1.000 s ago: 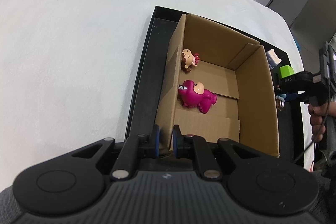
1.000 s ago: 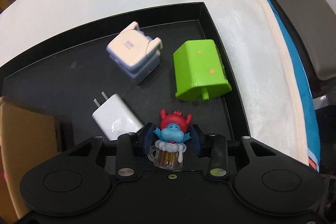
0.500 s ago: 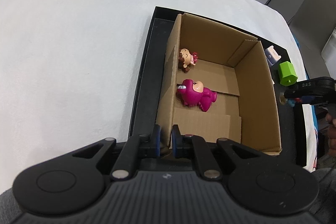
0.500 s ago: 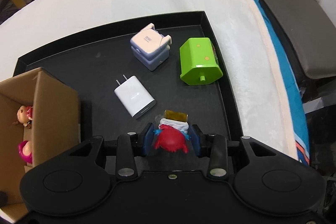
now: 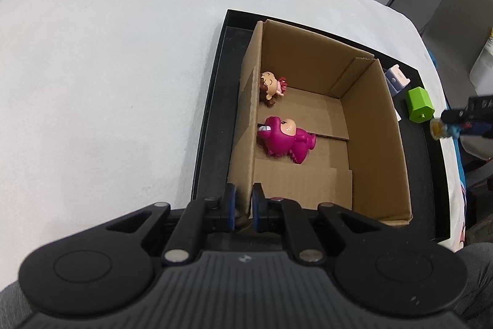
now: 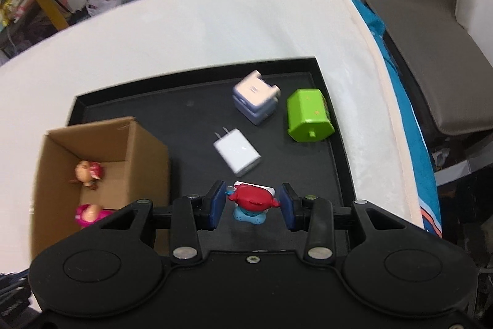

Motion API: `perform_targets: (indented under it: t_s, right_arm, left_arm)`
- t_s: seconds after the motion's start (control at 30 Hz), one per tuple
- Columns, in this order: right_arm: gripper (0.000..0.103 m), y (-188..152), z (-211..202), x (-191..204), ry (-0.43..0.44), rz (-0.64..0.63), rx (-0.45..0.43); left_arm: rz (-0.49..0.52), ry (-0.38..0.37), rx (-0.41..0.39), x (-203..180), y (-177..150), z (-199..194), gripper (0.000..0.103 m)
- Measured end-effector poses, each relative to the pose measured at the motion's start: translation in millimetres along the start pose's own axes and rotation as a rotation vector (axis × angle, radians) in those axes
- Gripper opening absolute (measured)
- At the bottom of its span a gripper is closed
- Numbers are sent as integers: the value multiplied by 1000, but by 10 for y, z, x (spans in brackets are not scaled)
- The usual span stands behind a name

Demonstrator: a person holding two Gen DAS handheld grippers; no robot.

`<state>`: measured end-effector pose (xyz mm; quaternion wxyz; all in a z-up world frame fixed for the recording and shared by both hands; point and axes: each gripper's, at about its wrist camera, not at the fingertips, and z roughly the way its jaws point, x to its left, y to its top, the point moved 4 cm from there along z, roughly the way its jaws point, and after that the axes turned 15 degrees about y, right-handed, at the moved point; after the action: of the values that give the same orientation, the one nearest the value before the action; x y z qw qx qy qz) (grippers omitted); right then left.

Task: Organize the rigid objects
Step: 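Carry the blue mug figure over the cardboard box and open the right gripper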

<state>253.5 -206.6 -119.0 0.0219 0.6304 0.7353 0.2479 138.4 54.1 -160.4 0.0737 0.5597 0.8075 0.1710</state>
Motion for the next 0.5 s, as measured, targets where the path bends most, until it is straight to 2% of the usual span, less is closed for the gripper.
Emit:
perform_targets:
  t_s: [0.23,0.5]
  right_arm:
    - [38,-1,-185,380,41,-61,-25]
    - [38,-6,-129,757,74,-119,-28]
  left_arm:
    - [22,-17,-6,14,-36,-7,9]
    - [23,-32,-4,20,-36,-4,9]
